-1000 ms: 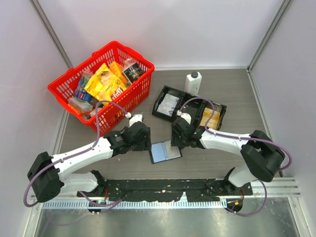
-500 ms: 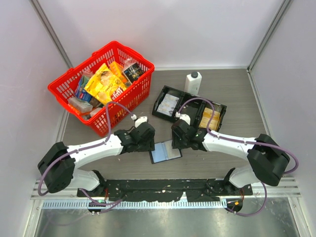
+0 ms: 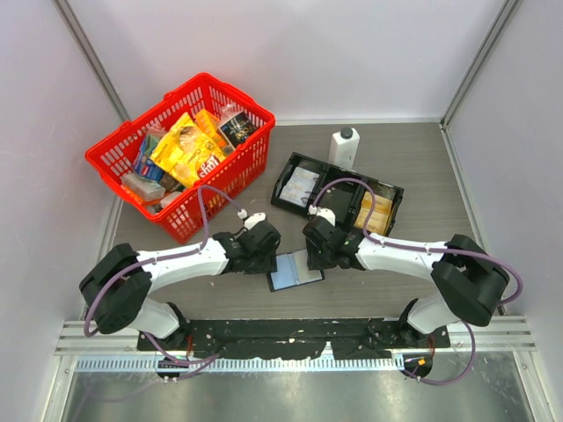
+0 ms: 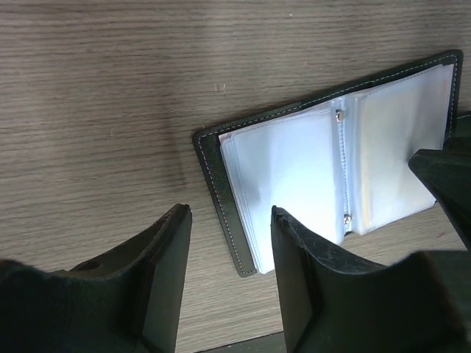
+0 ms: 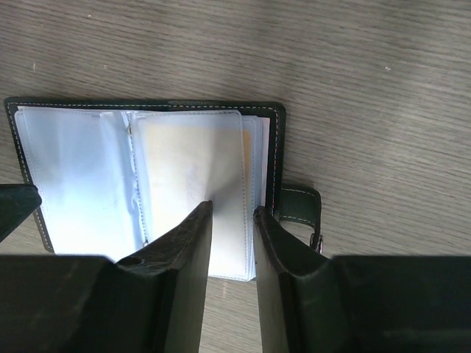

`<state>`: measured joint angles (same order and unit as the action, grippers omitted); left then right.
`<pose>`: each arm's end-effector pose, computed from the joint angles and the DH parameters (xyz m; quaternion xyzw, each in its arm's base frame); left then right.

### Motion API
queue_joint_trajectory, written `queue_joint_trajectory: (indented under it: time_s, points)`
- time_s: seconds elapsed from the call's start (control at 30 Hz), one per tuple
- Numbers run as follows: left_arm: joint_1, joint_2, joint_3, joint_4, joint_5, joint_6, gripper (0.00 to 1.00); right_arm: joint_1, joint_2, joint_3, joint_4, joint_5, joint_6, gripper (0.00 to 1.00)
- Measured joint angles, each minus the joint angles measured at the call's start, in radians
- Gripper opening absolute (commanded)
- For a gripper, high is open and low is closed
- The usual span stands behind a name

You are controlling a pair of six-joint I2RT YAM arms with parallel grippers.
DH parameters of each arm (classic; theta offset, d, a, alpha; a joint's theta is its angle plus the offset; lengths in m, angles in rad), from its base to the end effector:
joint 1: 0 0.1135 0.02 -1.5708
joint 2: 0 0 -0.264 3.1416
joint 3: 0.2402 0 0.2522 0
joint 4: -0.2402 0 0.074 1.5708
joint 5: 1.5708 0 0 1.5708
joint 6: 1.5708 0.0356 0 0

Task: Take the credit cards out of the card holder
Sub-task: Remove the credit card from the card holder.

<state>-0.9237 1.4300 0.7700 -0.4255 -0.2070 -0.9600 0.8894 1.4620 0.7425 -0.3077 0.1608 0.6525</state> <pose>0.1650 -0.2062 0.1758 -0.0423 0.9649 -0.1343 0.2217 0.1755 0.2073 0.1662 -0.0921 0.9560 0.1310 0.2458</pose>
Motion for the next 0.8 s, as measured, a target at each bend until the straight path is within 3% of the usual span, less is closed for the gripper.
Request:
queue_joint_trajectory:
  time_s: [0.27, 0.8]
  points:
    - [-0.006, 0.015, -0.020, 0.027, 0.024, -0.017, 0.41, 0.006, 0.007, 0.000, 0.005, -0.016, -0.008, 0.24]
    - [-0.019, 0.019, -0.036, 0.060, 0.048, -0.053, 0.34, 0.031, 0.006, 0.045, -0.022, -0.071, -0.022, 0.32]
